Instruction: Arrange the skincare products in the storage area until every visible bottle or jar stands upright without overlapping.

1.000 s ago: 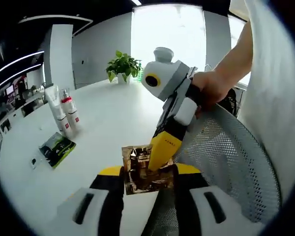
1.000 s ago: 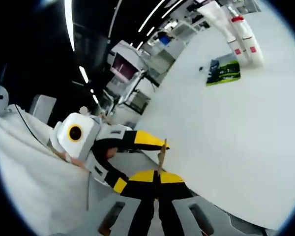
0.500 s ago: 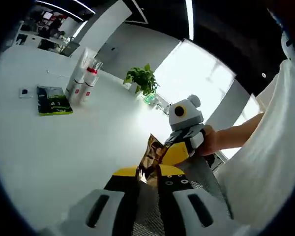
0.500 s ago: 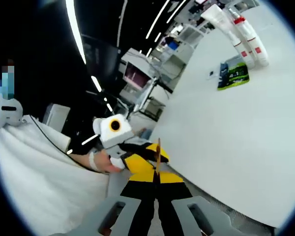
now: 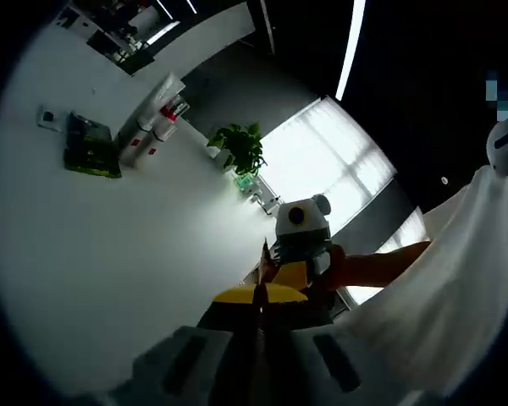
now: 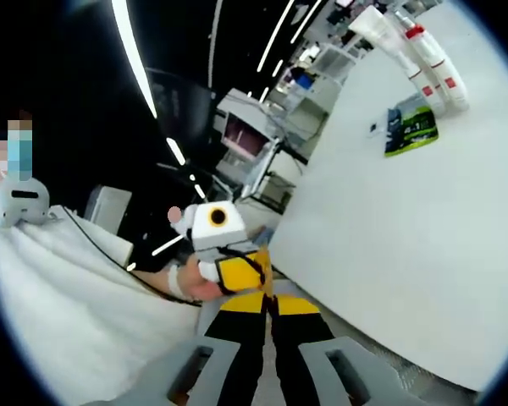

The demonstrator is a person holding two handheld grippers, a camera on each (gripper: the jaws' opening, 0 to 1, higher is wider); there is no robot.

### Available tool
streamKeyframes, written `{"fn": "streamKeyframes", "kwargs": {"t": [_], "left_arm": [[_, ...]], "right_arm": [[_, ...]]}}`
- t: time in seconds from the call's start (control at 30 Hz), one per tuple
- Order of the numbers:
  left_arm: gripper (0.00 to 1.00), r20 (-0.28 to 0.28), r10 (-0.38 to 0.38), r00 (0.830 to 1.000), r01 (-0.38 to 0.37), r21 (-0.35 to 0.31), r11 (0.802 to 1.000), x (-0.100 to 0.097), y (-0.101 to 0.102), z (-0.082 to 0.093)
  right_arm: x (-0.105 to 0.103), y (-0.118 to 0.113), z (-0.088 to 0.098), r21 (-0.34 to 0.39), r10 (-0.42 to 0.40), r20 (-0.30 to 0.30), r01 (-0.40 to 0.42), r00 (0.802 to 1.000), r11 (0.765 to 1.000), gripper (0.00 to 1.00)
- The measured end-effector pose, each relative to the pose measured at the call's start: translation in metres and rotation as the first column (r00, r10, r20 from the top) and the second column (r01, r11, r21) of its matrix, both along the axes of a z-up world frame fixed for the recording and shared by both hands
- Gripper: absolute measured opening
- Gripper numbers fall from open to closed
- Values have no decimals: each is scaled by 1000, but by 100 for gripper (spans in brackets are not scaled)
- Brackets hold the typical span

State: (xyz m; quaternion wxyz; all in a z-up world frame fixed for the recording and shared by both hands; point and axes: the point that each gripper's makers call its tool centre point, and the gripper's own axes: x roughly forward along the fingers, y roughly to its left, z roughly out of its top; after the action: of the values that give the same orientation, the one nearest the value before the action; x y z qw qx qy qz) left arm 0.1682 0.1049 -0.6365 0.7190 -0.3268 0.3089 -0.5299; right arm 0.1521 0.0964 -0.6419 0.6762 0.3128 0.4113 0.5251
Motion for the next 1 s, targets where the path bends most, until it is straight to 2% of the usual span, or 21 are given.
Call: {"fn": "streamKeyframes", "kwargs": {"t": [0.07,0.13,0.23,0.4,0.53,0.67,0.7,0.77,0.8,0.87,1.0], "left_arm": [[0,-9,12,1000,-12,-32,999,2,0,5],[0,-14,15,1000,-16,-53,998,2,1,8],[0,-25,26,999,-27,-48,998,4,2,6],[0,-37,46,998,-48,-54,997,8,5,4],[0,-51,46,998,-49,-55,997,8,5,4],[0,-58,32,998,-35,-47,998,6,3,1],[0,-77,32,997,-36,-45,998,5,2,0],[0,-110,34,993,-41,-60,997,6,3,-1],[0,-105,39,994,-46,-58,997,8,3,-1],[0,-103,52,993,-59,-69,996,10,3,1],[1,-115,28,993,-37,-72,997,6,1,1]], "right_arm": [[-5,4,0,5,22,-6,-22,1000,1000,8],[-13,7,-5,-20,70,0,-70,998,997,9],[-16,11,0,5,92,19,-92,996,996,2],[-6,4,2,14,40,6,-40,999,999,1],[10,-4,11,65,-44,-7,45,999,997,0],[11,-6,8,47,-52,-2,52,999,998,0],[11,-6,8,45,-52,0,52,999,998,0],[7,-5,7,53,-36,-33,37,999,998,0],[6,-3,7,55,-27,-28,29,999,998,0],[-8,2,3,33,42,-42,-41,998,999,0],[-12,7,3,31,68,-40,-67,997,997,0]]}}
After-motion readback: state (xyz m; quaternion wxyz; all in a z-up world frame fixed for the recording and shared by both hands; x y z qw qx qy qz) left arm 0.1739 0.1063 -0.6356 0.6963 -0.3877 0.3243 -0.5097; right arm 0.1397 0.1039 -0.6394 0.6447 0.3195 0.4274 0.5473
